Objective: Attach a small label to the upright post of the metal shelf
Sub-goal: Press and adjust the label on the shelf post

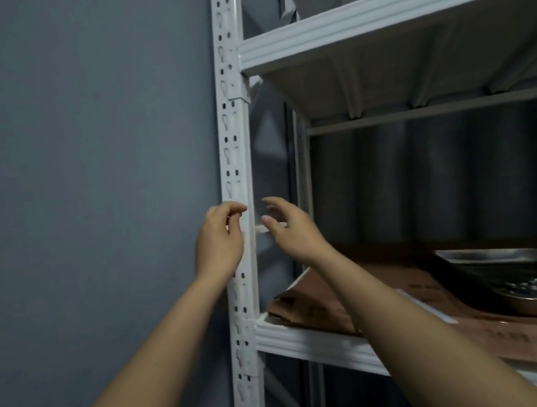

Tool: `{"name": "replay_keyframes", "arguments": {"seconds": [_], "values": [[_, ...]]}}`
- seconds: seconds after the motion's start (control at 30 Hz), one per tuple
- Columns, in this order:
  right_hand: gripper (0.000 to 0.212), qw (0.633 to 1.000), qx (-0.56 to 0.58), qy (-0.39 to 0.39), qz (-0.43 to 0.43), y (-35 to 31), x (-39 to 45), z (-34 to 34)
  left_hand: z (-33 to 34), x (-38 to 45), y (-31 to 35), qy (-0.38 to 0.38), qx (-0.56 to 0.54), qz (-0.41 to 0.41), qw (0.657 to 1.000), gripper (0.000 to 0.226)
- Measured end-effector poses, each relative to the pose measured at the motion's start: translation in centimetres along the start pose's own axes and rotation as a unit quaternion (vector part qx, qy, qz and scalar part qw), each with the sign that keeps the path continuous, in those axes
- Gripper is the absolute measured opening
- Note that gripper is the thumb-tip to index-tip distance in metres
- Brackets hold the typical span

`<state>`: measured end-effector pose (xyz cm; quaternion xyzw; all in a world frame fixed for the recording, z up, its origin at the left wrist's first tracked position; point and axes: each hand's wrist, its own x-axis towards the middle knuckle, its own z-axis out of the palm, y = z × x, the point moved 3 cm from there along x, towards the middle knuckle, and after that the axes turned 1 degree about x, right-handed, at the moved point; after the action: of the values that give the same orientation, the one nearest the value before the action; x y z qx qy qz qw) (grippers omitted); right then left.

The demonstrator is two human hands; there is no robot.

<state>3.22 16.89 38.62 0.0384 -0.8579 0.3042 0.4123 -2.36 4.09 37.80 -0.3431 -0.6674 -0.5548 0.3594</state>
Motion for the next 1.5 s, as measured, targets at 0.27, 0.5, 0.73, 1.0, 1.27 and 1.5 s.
{"name": "replay_keyframes", "arguments": {"seconds": [0.27,0.5,0.73,1.0,1.27,1.5], "values": [[0.036,0.987,0.138,0.053,0.063,-0.3,3.0,4.6,-2.6,1.0,-2.5,0.004,0.055,0.000,0.998,0.015],[0.047,0.977,0.206,0.032,0.054,1.8,3.8,5.5,-0.5,2.4,-3.4,0.033,0.096,0.053,0.993,0.017],[0.078,0.976,0.209,0.025,0.062,2.7,4.4,6.3,0.7,3.4,-3.7,0.095,0.134,0.153,0.975,0.008],[0.071,0.973,0.223,0.009,0.060,3.0,4.5,6.3,0.4,4.1,-4.5,0.067,0.196,0.256,0.944,0.021],[0.080,0.971,0.231,0.014,0.063,3.2,4.6,6.7,0.3,5.4,-4.4,-0.001,0.195,0.207,0.959,0.007],[0.049,0.966,0.249,0.017,0.068,2.9,4.0,6.2,-0.3,3.6,-3.8,0.092,0.137,0.158,0.974,0.005]]}}
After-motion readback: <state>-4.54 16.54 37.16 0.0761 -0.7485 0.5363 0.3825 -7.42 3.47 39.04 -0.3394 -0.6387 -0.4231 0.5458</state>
